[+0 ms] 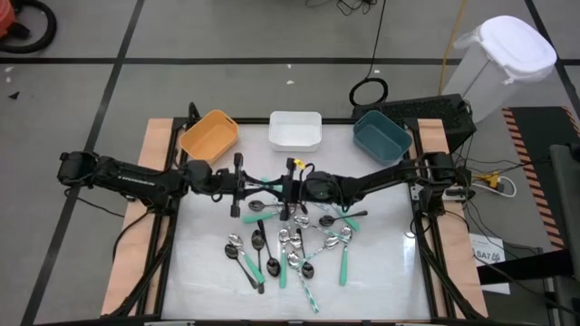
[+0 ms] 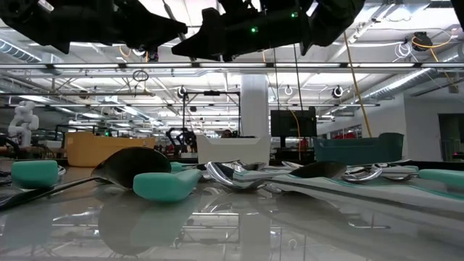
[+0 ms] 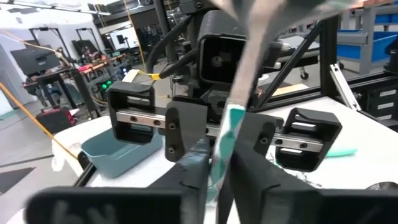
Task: Sort silverware by color (type)
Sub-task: Put the blue patterned spoon into the blue bin
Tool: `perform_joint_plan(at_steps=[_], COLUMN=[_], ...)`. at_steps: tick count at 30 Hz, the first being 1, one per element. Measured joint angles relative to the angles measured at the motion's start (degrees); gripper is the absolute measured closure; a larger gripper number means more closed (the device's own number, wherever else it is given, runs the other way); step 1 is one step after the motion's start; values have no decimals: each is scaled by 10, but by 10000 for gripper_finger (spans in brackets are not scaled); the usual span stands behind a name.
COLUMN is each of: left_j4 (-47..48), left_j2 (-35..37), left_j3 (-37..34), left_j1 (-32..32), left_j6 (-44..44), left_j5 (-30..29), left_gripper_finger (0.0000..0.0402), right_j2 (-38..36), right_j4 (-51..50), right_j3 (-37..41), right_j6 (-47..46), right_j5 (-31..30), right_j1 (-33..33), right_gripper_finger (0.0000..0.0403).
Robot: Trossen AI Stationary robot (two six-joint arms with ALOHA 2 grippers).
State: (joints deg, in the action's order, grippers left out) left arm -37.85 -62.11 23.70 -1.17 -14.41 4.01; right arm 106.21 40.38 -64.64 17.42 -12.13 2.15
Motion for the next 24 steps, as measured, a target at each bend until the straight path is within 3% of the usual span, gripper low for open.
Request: perform_joint_plan(at_steps=[2, 7, 12, 18, 22, 24], left_j4=[-1, -12, -33, -129, -140, -172], left_j2=[0, 0, 0, 1, -1, -12], left_j3=[0, 0, 0, 0, 0, 0], left_j1=[0, -4, -4, 12, 23, 26], left_j6=[-3, 4, 9, 46, 44, 44], left_j5=[0, 1, 4, 44, 37, 37], left_gripper_finger=[379, 380, 380, 380, 380, 380], right_j2=[0, -1, -40, -113, -141, -142], right_j4=[0, -9, -80, -220, -284, -270], right_j3=[0, 0, 0, 0, 0, 8], right_j6=[-2, -2, -17, -41, -71, -77], right_j5=[-4, -16, -31, -28, -15, -14], right_j1=[0, 2, 7, 18, 32, 40], right_gripper_finger=[371, 350, 301, 249, 235, 235])
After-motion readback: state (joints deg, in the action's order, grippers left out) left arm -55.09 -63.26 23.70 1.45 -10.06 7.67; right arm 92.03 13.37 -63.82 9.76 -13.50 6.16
